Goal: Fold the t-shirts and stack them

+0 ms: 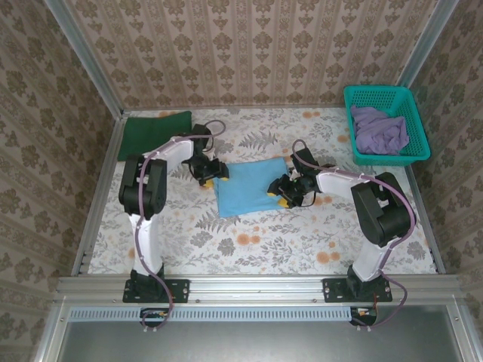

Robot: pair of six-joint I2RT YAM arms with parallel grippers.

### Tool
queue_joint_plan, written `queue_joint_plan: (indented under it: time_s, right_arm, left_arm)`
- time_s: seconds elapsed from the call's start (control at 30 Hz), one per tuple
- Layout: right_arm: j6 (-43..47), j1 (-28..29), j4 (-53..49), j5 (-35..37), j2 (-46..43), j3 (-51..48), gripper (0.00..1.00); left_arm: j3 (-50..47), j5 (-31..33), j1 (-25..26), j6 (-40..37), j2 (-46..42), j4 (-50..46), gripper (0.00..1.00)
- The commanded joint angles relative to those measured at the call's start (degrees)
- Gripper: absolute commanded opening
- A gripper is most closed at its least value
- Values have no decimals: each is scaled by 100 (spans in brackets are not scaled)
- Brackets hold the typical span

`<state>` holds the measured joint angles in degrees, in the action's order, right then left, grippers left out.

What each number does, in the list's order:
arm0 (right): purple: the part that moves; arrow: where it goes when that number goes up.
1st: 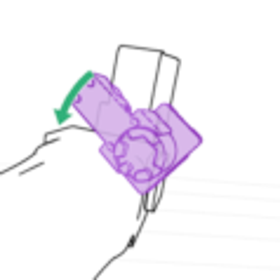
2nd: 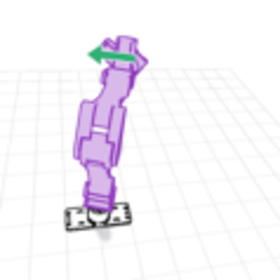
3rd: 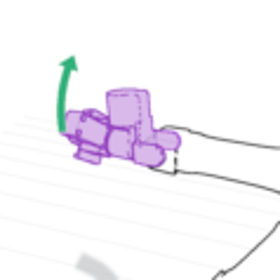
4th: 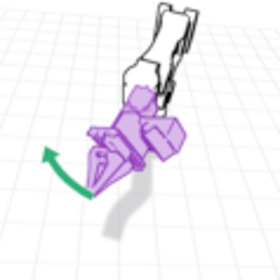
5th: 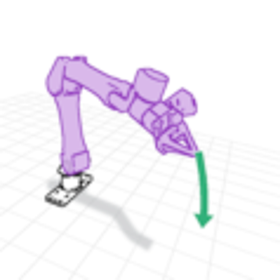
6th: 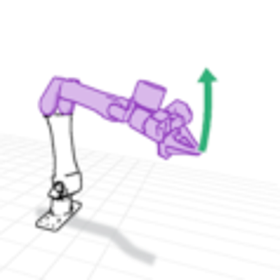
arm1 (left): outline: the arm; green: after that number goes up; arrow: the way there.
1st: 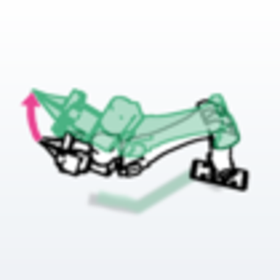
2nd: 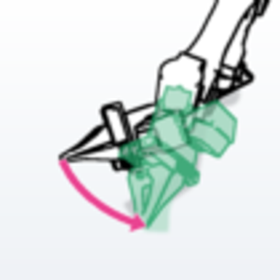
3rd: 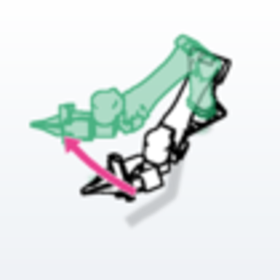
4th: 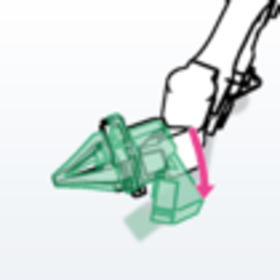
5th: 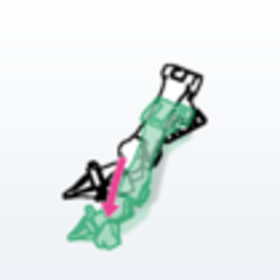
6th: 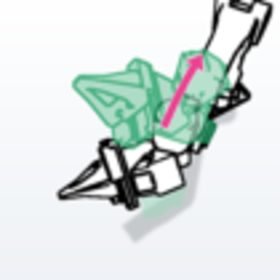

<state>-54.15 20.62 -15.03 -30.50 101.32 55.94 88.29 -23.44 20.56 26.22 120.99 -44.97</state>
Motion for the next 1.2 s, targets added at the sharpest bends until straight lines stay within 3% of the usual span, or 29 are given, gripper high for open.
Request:
queue_joint_plan:
  time_s: [0.0,0.13,0.4,0.57,0.93,1.17]
  right_arm:
    - [32,12,-126,-123,85,132,50]
    - [69,12,-209,-118,43,228,51]
    - [292,7,-754,-6,-456,566,52]
    - [563,0,-1189,247,-1154,602,56]
    - [379,-336,-1495,888,-3065,-388,58]
    - [252,-485,-1892,1115,-3588,-561,58]
  left_arm:
    - [370,197,179,-1,410,275,52]
    - [572,421,325,68,558,370,42]
    - [1025,1164,361,287,733,477,8]
    - [1815,1692,370,157,1078,240,0]
    - [3683,2900,353,-729,1432,-831,0]
    - [4880,3193,311,-1623,1471,-1531,0]
